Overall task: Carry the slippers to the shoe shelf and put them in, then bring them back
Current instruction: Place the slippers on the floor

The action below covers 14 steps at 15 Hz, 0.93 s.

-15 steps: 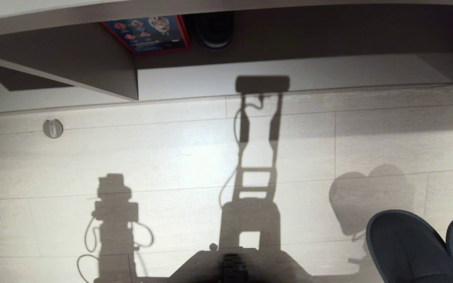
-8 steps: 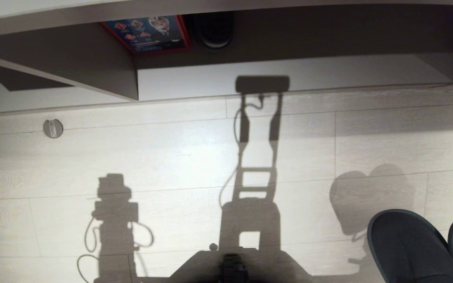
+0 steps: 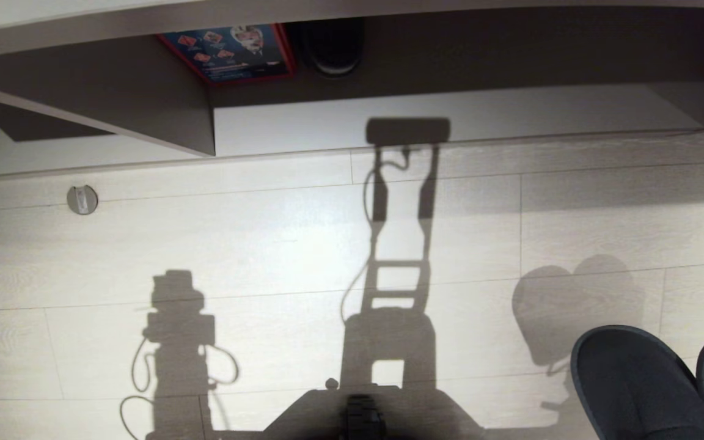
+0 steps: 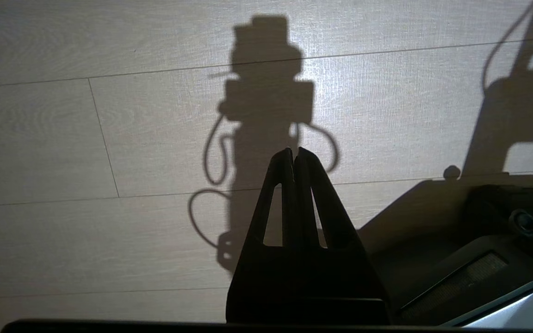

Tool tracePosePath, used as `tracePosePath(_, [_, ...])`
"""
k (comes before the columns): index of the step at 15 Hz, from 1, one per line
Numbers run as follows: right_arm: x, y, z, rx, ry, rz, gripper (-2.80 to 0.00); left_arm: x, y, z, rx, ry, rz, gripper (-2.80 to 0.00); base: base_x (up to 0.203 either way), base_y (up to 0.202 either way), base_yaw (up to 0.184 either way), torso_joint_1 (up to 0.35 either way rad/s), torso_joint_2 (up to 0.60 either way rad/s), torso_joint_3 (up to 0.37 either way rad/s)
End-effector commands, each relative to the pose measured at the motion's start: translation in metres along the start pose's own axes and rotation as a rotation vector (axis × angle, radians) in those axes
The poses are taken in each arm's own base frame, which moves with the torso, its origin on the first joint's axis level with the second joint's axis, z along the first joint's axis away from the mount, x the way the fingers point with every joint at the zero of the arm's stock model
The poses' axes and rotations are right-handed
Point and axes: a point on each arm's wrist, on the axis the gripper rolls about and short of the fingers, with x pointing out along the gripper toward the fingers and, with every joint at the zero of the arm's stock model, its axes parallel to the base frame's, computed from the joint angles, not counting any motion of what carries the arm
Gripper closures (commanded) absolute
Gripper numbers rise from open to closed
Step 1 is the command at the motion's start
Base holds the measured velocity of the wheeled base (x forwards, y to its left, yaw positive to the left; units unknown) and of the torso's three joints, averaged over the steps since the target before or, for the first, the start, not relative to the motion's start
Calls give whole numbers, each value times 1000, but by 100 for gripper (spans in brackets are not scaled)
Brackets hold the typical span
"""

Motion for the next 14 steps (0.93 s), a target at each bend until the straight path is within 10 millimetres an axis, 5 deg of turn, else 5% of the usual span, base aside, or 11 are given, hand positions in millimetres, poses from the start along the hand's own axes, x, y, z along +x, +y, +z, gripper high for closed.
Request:
tracePosePath(1, [0, 0, 0, -1, 1, 1, 0, 0, 0, 0, 0, 0, 1, 0, 0, 0, 0, 0, 0, 0])
tracePosePath(14, [0, 0, 0, -1, 1, 1, 0, 0, 0, 0, -3, 0, 1, 0, 0, 0, 0, 1, 1, 65])
